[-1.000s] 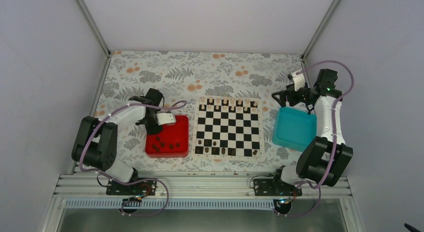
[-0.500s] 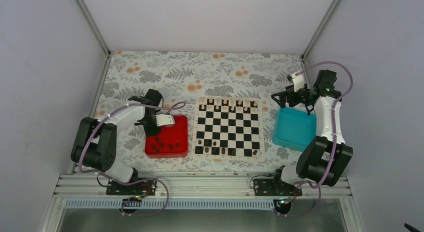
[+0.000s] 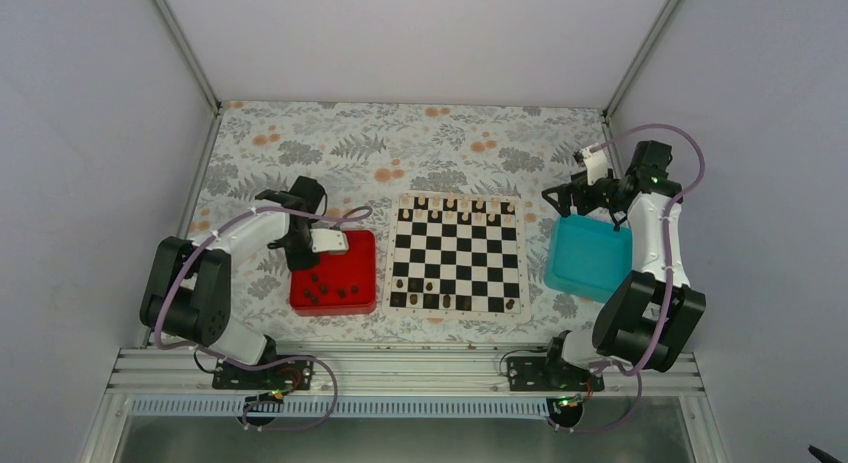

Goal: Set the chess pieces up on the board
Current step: Pick up the chess piece from the storage box.

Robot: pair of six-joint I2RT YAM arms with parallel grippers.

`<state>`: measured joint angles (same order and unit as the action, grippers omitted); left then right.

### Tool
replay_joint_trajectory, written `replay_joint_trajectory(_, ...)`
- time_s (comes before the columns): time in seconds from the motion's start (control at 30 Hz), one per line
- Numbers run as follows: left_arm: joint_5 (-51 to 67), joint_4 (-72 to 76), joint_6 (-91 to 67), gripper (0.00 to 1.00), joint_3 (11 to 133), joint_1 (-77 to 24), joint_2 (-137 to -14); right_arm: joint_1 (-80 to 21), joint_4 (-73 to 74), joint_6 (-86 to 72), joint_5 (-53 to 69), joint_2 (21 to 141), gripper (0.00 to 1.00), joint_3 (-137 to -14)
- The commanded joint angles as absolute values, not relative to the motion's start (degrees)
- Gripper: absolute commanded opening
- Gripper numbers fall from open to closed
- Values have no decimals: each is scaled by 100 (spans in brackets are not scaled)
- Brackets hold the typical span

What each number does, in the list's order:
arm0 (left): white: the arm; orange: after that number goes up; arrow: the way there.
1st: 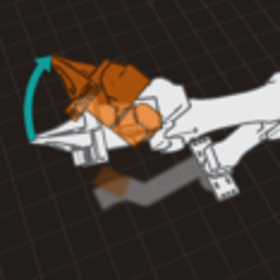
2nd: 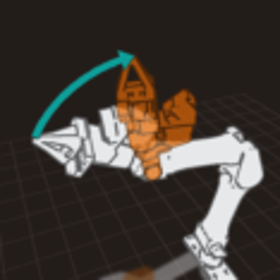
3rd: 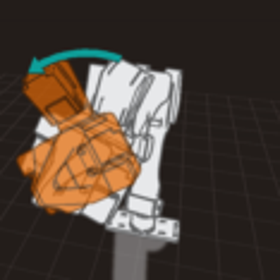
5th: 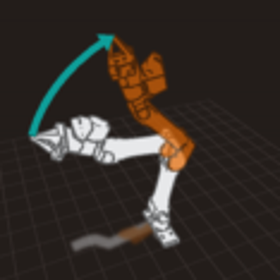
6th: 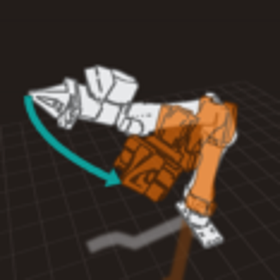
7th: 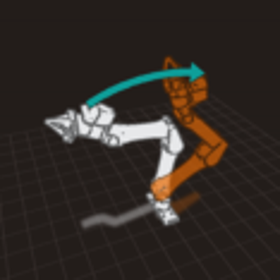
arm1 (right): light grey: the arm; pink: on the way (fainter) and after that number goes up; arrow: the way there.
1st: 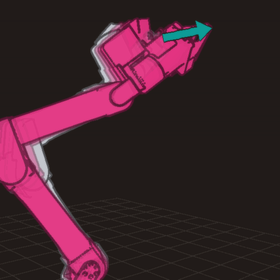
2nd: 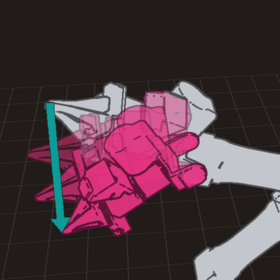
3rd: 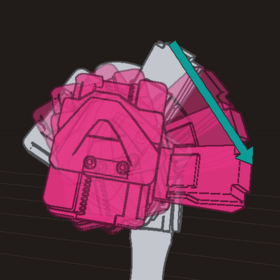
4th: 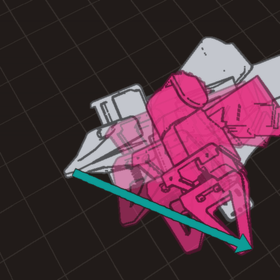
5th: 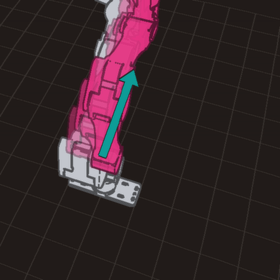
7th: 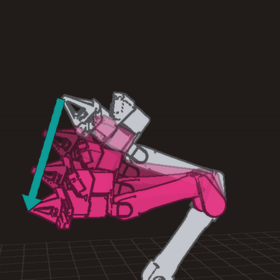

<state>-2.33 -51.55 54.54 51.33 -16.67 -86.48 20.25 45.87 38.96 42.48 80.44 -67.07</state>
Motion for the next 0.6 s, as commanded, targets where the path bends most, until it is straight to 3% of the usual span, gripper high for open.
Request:
replay_joint_trajectory(0.0,-416,-5078,5546,28,5112,-1747,-8714,1980,4520,3954,4254,8038,100,-6634)
replay_joint_trajectory(0.57,-488,-4933,5557,25,5032,-1884,-8842,1980,4509,3975,4230,8040,100,-6609)
